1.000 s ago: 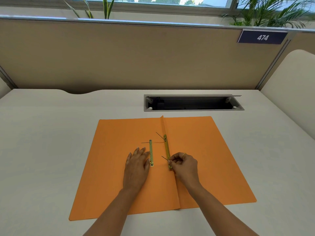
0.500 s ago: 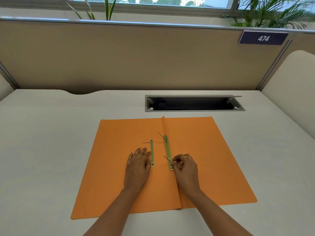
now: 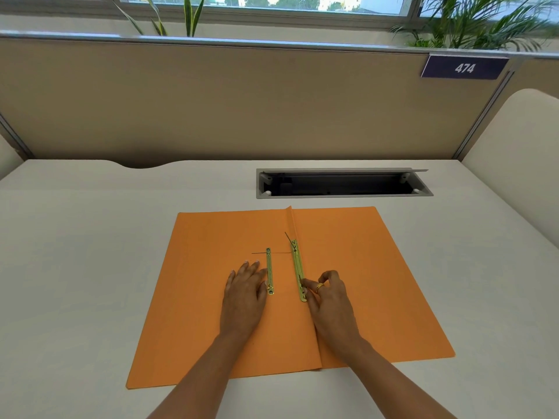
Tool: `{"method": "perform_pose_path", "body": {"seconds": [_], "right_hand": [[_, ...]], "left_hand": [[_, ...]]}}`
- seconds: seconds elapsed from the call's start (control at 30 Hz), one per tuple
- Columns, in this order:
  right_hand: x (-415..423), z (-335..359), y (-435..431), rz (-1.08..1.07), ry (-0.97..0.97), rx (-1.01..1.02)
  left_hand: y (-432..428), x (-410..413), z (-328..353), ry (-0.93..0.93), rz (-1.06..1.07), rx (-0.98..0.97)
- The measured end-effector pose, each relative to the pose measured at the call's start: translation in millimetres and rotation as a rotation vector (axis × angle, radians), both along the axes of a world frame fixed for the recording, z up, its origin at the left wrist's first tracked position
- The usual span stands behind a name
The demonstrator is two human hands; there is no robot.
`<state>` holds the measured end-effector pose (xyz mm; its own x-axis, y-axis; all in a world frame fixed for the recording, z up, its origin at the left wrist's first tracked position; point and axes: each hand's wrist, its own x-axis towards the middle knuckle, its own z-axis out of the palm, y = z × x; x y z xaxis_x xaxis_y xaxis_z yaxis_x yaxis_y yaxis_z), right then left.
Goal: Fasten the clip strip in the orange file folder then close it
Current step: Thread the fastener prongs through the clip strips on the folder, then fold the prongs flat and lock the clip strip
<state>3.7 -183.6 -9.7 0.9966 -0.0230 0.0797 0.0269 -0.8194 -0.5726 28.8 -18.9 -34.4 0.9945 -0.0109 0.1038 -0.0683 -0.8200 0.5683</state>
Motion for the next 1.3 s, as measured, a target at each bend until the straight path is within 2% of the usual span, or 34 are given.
{"method": "perform_pose_path", "body": {"seconds": [0.17,0.5,0.63,0.97,1.3], "right_hand": [[-0.3,-6.4,-9.9,0.079,0.050,-0.187],[2.7,-10.9,-18.1,0.125,0.075,-0.295],[2.8,-11.3,-19.1,0.128,0.084,-0.309],[2.1,-14.5,-17.1,0.096,0.027,-0.252],[1.2,-16.1,-16.2,0.091,0.022,-0.244]], "left_hand": [[0.7,0.3,0.5,0.002,0.003,0.009],[-2.1,-0.4,2.9,0.037,-0.005,0.042],[-10.8,-3.5,5.1,0.049,-0.057,0.106],[-36.8,12.6,10.6,0.041,-0.435,0.288],[-34.9,13.7,8.8,0.078,-0.483,0.310]]}}
